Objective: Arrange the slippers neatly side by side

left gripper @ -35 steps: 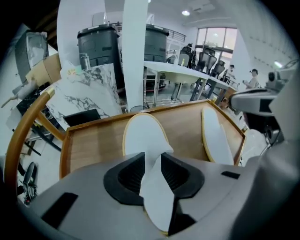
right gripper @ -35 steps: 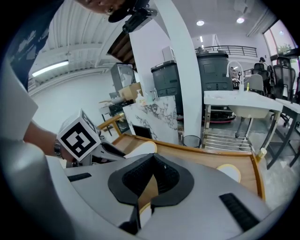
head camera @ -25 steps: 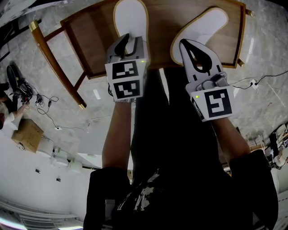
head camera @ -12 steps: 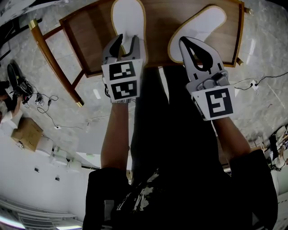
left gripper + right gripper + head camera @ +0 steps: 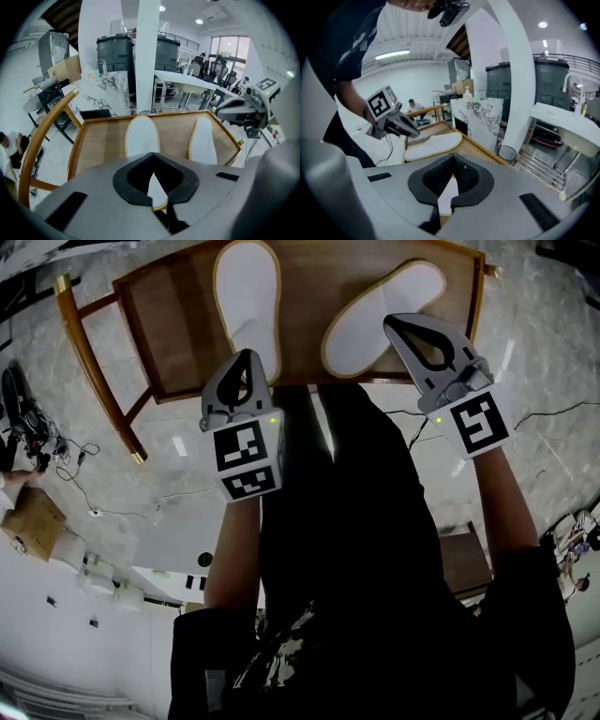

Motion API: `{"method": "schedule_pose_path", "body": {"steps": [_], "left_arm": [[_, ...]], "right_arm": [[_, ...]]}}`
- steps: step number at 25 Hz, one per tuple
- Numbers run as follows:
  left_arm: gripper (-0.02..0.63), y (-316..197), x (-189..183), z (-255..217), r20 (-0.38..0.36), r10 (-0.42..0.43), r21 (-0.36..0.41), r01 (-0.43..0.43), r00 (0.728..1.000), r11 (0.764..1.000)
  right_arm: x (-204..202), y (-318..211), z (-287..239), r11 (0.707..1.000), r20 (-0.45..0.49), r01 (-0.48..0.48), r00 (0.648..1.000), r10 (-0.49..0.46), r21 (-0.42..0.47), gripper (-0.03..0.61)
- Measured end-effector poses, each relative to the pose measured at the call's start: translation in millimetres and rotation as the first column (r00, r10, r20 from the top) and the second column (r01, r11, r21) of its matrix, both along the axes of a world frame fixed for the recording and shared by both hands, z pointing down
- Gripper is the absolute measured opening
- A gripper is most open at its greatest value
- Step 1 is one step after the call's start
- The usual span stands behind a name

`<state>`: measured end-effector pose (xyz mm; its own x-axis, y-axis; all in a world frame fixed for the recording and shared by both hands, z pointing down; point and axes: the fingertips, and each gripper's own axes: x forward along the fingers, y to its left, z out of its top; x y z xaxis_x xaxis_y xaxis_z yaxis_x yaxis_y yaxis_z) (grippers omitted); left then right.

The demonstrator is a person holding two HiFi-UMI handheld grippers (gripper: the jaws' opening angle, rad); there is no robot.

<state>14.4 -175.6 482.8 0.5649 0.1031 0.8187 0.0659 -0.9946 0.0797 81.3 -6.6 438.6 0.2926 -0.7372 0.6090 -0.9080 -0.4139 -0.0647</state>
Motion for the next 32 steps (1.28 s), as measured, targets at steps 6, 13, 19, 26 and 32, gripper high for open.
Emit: {"method": "schedule_pose_path", "body": {"steps": [6, 13, 19, 26, 32], "left_arm": [[0.003, 31, -5, 1, -0.021, -0.009, -0.067, 0.008, 1.000, 0.998], [0.005, 47, -2, 5, -0.036, 0.021, -0.075, -0.023, 0.999, 0.997], [0.005, 44, -7, 9, -0.011, -0.005, -0.091, 0.004, 1.000, 0.996], [0.005, 51, 1, 4, -0.021, -0.003, -0.101, 0.001, 1.000, 0.995], [0.005, 51, 3, 5, -0.022, -0.010, -0.099, 0.008, 1.000, 0.995]], "right_arm": [[-13, 6, 26, 0.986, 0.069, 0.168, 0.983, -0.167, -0.005, 0.107], [-25, 4, 38, 0.881, 0.120, 0.469, 0.880, -0.460, -0.058, 0.153], [-21, 3, 62, 0.723, 0.225, 0.675, 0.735, -0.639, -0.149, 0.155], [-34, -1, 85, 0.531, 0.333, 0.816, 0.579, -0.745, -0.230, 0.153], [-44, 1, 99, 0.448, 0.420, 0.862, 0.507, -0.753, -0.237, 0.066]]}}
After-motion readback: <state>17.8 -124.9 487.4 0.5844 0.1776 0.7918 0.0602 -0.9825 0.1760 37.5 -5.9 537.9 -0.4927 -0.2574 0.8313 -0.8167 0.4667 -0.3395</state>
